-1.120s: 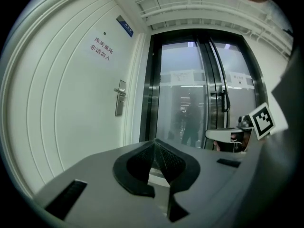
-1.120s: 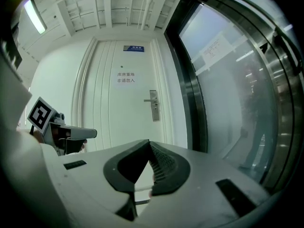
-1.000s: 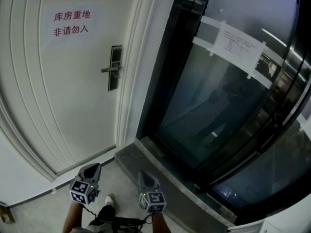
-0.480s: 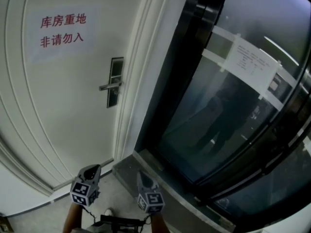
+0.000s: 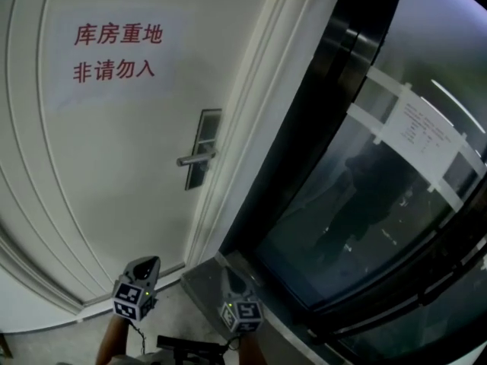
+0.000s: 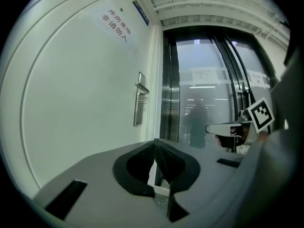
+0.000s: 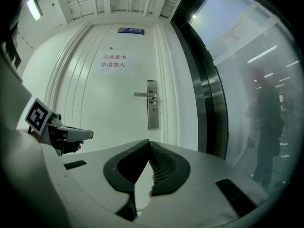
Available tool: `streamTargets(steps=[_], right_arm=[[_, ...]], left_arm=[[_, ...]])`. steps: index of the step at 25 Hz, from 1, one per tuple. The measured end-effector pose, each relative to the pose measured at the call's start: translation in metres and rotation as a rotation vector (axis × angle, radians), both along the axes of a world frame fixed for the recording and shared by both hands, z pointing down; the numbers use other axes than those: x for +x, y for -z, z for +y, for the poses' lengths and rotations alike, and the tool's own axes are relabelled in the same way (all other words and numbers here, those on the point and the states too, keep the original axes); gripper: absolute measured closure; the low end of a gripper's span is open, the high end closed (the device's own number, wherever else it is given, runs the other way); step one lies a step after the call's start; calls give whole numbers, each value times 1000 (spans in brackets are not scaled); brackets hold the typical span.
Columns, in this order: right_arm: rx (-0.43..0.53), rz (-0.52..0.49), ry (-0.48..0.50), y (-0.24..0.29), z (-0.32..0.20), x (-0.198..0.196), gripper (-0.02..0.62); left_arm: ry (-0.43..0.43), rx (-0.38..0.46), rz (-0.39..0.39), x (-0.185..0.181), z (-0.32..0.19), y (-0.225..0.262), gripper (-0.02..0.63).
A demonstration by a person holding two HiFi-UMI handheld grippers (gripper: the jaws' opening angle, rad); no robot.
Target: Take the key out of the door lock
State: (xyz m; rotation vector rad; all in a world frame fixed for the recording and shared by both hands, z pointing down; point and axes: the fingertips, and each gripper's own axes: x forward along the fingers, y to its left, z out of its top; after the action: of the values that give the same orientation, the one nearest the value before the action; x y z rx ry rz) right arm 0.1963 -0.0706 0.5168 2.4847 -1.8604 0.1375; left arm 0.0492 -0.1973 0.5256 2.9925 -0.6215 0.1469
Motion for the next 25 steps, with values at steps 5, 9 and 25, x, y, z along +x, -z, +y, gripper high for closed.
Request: streamTargets(steps=[5, 9, 25], right_arm=[[0, 4, 21, 4, -26, 11, 588], [1, 21, 51, 6, -46, 24, 588], [23, 118, 253, 35, -156, 93, 588]], left_arm=[[25, -5, -7, 6, -21, -2, 600], [47, -4, -8, 16, -33, -1, 598], [290, 3, 15, 44, -104, 8, 598]])
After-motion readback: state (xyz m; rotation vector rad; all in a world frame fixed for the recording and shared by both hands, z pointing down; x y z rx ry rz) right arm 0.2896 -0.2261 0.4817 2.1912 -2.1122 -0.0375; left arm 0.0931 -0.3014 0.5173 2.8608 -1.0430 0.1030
